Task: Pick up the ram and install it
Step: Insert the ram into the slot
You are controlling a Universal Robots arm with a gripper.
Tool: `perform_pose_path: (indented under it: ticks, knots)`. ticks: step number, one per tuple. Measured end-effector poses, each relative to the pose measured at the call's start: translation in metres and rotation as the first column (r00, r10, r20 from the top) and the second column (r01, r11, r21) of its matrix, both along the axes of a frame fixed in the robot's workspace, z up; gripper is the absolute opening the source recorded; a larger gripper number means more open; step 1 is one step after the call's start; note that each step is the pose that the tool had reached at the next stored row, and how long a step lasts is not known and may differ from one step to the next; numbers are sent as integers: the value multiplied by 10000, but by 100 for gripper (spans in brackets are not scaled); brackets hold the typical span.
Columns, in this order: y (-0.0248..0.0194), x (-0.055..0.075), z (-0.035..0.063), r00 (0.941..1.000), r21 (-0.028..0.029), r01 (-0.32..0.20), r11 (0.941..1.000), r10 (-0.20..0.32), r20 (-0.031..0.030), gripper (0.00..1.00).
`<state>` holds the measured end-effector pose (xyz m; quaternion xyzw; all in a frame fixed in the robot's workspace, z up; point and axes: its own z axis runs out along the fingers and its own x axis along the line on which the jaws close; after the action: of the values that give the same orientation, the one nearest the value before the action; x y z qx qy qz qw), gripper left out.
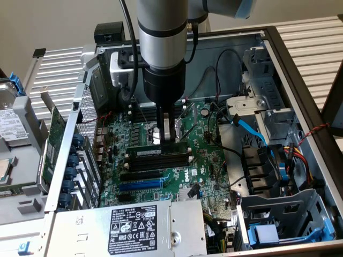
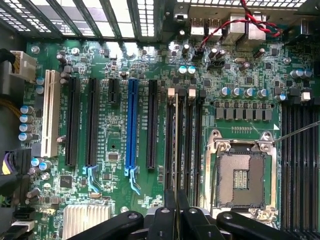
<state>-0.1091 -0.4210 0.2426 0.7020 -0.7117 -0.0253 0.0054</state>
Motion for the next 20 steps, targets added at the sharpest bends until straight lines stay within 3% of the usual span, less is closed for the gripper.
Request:
perform_pose_path:
  ticks: [6, 10, 15, 20]
  knots:
    - [-10, -4, -15, 10000, -3, 1, 10000, -1, 17, 13]
    - [-10, -16, -27, 10000, -2, 1, 10000, -1, 83, 13]
    - [-10, -25, -46, 9999, -3, 1, 10000, -1, 120, 13]
    - [-10, -28, -65, 9999, -9, 1, 10000, -1, 127, 13]
